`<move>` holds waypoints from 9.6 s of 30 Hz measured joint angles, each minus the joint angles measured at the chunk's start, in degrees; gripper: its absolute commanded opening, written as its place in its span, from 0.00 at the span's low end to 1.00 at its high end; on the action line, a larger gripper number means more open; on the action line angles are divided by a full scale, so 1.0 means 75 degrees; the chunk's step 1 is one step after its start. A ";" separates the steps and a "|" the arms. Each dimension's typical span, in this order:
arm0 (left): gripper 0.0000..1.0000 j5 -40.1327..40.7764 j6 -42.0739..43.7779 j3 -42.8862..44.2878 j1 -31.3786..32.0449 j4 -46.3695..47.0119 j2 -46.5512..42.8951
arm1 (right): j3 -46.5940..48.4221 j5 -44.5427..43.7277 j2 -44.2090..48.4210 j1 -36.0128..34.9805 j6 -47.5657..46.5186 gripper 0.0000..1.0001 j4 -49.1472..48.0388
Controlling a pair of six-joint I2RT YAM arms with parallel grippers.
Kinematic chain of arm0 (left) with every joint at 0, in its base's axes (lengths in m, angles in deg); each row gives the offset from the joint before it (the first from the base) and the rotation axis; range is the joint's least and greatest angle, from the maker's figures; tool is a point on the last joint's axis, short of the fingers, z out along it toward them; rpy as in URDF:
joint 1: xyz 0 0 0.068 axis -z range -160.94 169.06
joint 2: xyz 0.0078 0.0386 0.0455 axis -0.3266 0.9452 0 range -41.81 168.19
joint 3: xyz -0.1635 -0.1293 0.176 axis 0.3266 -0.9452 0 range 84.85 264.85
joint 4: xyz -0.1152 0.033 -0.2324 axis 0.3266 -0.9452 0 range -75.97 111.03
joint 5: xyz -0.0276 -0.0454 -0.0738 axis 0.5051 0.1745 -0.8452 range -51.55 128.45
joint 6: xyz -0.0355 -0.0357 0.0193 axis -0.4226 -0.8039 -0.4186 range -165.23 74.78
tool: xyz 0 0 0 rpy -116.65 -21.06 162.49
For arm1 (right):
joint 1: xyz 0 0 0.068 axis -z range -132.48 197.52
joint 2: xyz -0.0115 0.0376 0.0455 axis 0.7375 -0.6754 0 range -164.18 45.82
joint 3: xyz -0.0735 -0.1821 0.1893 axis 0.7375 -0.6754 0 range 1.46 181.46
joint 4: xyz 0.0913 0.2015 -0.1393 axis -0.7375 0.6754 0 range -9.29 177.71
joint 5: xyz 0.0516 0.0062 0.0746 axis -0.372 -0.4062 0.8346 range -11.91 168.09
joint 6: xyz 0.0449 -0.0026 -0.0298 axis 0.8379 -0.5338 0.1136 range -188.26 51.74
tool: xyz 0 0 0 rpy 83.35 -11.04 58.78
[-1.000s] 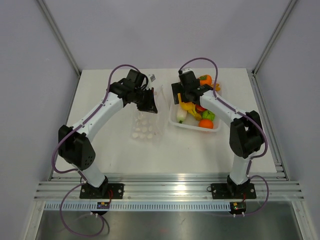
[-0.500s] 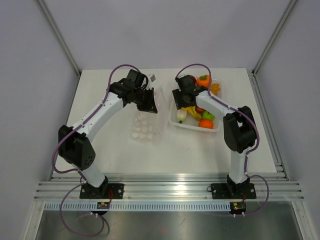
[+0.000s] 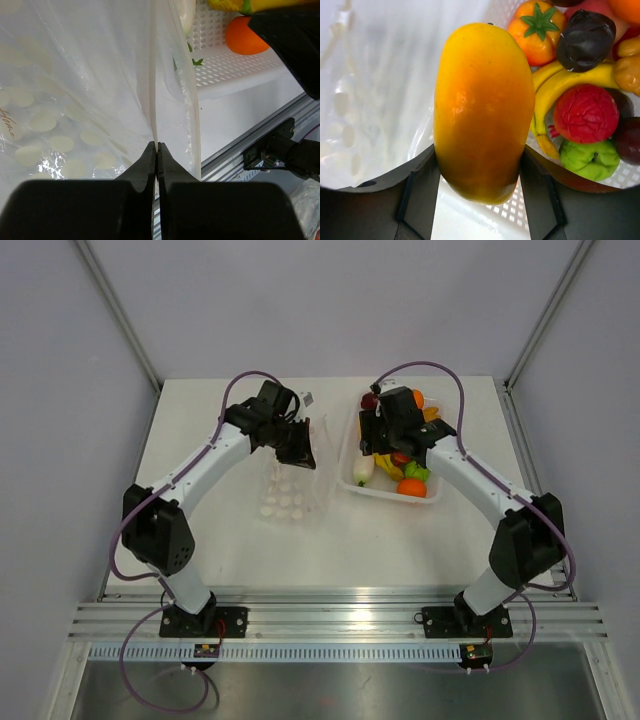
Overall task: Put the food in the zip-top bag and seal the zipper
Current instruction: Pick up the fake fruit from the bin, then place the fake fruit in the zipper food storage bag, then pick up the fake fruit from the bin, then place the fake fruit in the zipper food storage bag, then pick up the fake fruit from the bin, then place the fake fruit in the zipper food storage bag, then pick up the fake fruit from the bin.
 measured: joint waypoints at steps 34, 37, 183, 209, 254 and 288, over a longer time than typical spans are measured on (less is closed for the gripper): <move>0.00 -0.0734 -0.0026 0.0466 -0.0035 0.0073 -0.0038 | -0.0265 0.0906 0.0443 -0.1673 0.2215 0.73 0.0326; 0.00 -0.0927 -0.0041 0.0440 -0.0035 0.0157 -0.0154 | -0.0207 0.0886 0.0443 -0.1673 0.2267 0.86 0.0364; 0.00 -0.0903 -0.0149 0.0323 -0.0032 0.0085 0.0023 | -0.0970 -0.3279 -0.0976 0.1233 0.0516 0.77 -0.0469; 0.00 -0.0935 -0.0152 0.0122 -0.0032 0.0213 0.0023 | -0.1999 -0.1652 0.1163 0.1323 0.1081 0.45 -0.0801; 0.00 -0.1099 -0.0323 0.0067 -0.0044 0.0434 -0.0047 | -0.0860 -0.1501 0.0810 0.1489 0.2471 0.83 -0.0522; 0.00 -0.1096 -0.0271 0.0038 -0.0044 0.0326 -0.0047 | 0.2393 0.1169 -0.3226 0.3147 0.2626 0.90 -0.1128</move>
